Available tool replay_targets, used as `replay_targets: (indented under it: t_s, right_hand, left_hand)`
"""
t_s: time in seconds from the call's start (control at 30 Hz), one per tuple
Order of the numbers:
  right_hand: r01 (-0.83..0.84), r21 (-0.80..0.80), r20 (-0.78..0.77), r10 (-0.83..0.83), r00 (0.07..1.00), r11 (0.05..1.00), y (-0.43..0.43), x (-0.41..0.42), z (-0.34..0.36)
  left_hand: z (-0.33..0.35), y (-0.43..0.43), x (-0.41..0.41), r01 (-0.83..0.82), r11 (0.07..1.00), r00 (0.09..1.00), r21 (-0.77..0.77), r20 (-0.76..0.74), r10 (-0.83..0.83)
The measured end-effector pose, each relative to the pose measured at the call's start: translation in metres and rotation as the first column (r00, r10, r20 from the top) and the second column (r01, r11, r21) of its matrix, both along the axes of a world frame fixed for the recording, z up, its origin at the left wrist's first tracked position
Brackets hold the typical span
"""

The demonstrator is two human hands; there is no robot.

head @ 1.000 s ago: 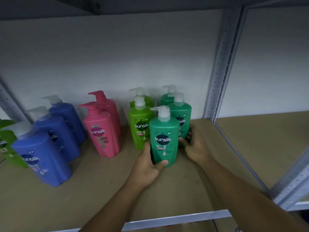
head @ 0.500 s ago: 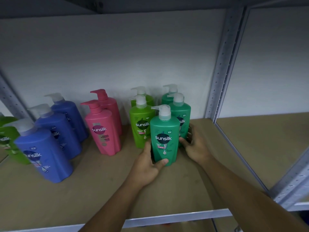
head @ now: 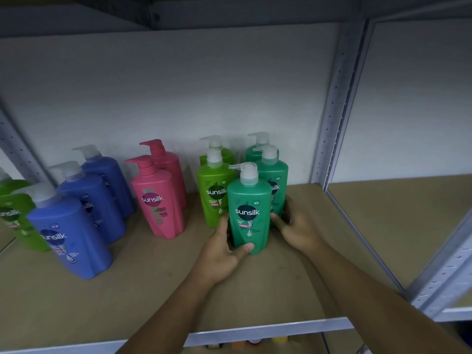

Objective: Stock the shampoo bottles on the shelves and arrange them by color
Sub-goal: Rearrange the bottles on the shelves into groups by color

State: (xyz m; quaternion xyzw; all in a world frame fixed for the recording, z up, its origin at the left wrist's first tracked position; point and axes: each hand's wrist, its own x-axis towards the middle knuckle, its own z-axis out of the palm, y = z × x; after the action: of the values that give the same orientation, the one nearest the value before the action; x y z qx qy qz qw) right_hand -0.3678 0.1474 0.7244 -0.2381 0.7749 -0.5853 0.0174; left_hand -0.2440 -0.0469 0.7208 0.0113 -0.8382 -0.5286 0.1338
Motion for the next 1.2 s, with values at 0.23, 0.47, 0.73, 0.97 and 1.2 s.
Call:
replay_targets:
  t_s: [0.23,0.47,0.73,0.97,1.2]
  right_hand:
    - [0.02,-0.028,0.062,-0.018,0.998,0.999,0.021,0.039,-0.01]
    - [-0.044,-0.074,0.043,0.047,0.998,0.996,0.027,0.064,-0.008]
    - [0.025,-0.058,-0.01,-0.026,1.0,0.998,0.025,0.063,-0.006]
    - [0.041,-0.021,-0.01,-0.041,0.999,0.999,0.026,0.064,-0.008]
    - [0.054,0.017,0.007,-0.054,0.999,0.998,0.028,0.065,-0.004]
  left_hand:
    - [-0.003,0.004,0.003,0.022,1.0,1.0,0.018,0.004,-0.023]
    - [0.002,0.022,-0.007,0.068,0.998,0.998,-0.02,0.006,-0.068]
    - [-0.01,0.029,-0.006,0.016,0.994,1.0,-0.108,-0.003,-0.016]
    - [-0.013,0.025,-0.002,-0.013,0.979,1.0,-0.205,0.002,0.013]
    - [-0.011,0.026,0.0,-0.019,0.957,1.0,-0.289,0.006,0.022]
